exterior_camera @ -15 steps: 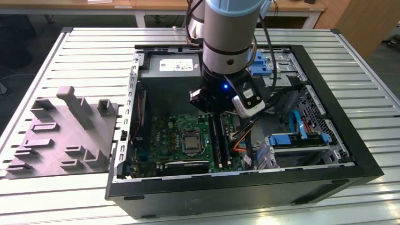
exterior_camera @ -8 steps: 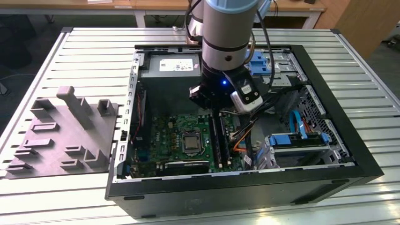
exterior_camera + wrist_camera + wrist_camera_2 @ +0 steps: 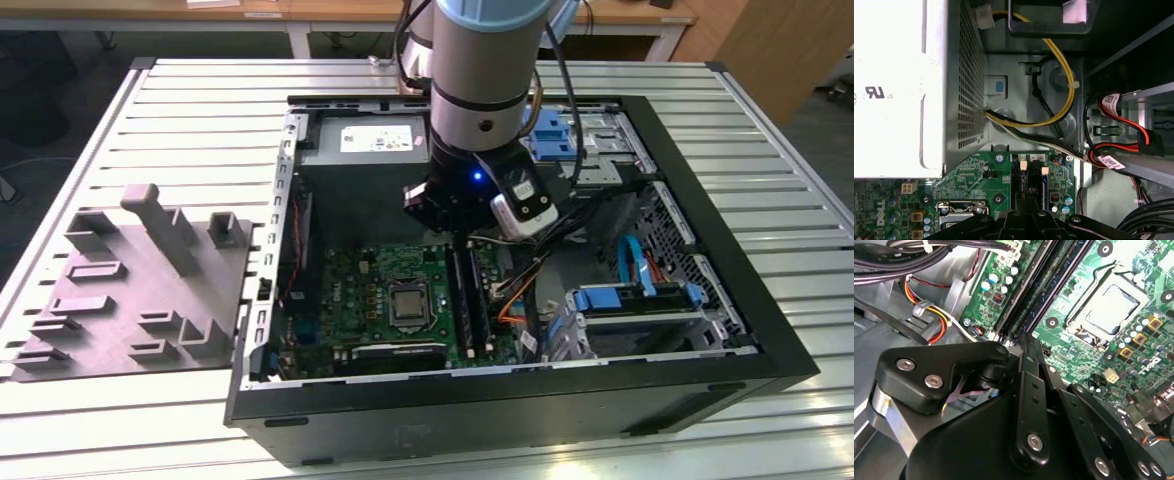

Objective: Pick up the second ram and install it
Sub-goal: 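Press down the second ram until it locks into place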

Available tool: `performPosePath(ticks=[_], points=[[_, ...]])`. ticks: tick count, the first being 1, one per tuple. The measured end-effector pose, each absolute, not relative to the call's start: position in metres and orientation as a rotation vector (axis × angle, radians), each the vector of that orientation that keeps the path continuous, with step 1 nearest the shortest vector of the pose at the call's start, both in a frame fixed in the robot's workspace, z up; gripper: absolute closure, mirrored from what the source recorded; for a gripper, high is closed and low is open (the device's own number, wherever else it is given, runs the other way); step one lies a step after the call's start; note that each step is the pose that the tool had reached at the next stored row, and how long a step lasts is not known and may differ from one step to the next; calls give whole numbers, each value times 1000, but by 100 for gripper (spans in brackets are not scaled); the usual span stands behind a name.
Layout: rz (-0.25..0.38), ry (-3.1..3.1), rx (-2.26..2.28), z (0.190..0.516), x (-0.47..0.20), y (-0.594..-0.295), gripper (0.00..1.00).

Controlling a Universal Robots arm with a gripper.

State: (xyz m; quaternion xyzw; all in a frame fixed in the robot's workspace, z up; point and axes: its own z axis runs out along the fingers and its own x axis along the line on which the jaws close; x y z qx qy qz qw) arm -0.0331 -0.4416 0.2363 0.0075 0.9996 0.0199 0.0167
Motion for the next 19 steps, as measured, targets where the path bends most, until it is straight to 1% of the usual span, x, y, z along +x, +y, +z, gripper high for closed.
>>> performPosePath(ticks=[19], points=[[62,3108,23,228,-31,-442,90]])
